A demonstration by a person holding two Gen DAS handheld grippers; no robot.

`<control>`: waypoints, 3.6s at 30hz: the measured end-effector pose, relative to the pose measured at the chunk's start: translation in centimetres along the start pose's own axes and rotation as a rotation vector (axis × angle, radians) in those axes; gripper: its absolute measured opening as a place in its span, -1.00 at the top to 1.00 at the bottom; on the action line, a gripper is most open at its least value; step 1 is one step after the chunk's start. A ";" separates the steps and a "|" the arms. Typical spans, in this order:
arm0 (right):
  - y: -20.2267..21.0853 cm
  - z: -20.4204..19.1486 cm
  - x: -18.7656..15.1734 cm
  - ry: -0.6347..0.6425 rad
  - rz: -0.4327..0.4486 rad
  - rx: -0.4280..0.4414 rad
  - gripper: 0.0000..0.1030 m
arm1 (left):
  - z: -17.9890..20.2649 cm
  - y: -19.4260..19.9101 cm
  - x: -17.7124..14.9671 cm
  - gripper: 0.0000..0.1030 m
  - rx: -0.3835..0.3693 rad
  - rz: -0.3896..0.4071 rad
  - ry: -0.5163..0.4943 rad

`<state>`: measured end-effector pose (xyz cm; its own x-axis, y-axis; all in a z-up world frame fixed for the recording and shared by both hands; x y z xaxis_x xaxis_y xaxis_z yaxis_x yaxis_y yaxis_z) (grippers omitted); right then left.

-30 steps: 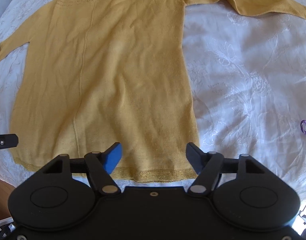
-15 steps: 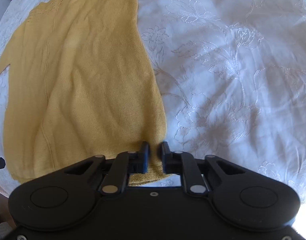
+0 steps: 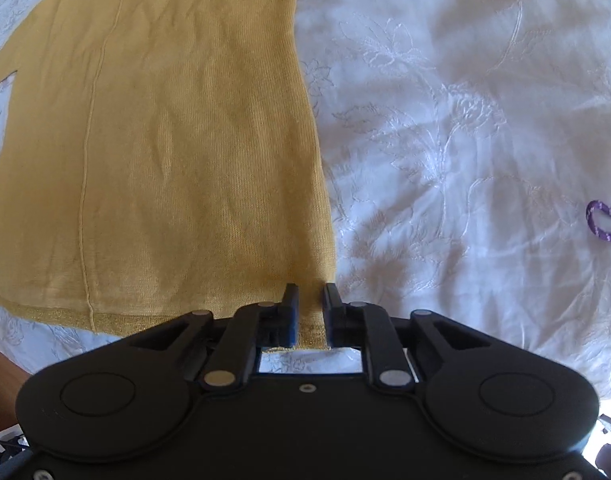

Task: Fold small clothes

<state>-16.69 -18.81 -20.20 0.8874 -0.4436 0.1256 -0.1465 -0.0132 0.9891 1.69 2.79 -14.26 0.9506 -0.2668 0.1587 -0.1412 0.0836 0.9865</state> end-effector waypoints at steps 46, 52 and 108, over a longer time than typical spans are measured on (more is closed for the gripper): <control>1.4 36.8 20.6 -0.274 0.284 -0.152 -1.00 | 8.0 6.5 2.7 -0.67 0.003 0.233 0.171; 2.7 37.2 20.0 -0.285 0.318 -0.154 -0.61 | 8.5 5.9 3.0 -0.67 -0.013 0.222 0.148; -0.8 -23.5 31.2 0.163 0.475 0.391 0.56 | -13.0 -0.1 11.5 -0.67 0.011 0.167 0.141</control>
<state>21.40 -11.59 -15.29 0.7370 -0.3395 0.5844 -0.6620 -0.1883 0.7254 16.26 12.19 -13.08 0.9429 -0.1133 0.3132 -0.3021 0.1051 0.9475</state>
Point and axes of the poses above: each gripper's, at about its wrist camera, not at the fingertips, and y roughly against the way its jaws point, z to its right, x to its top, the point moved 6 cm from there along -y, roughly the way its jaws point, and after that the axes turned 12 degrees about y, right-handed, at the moved point
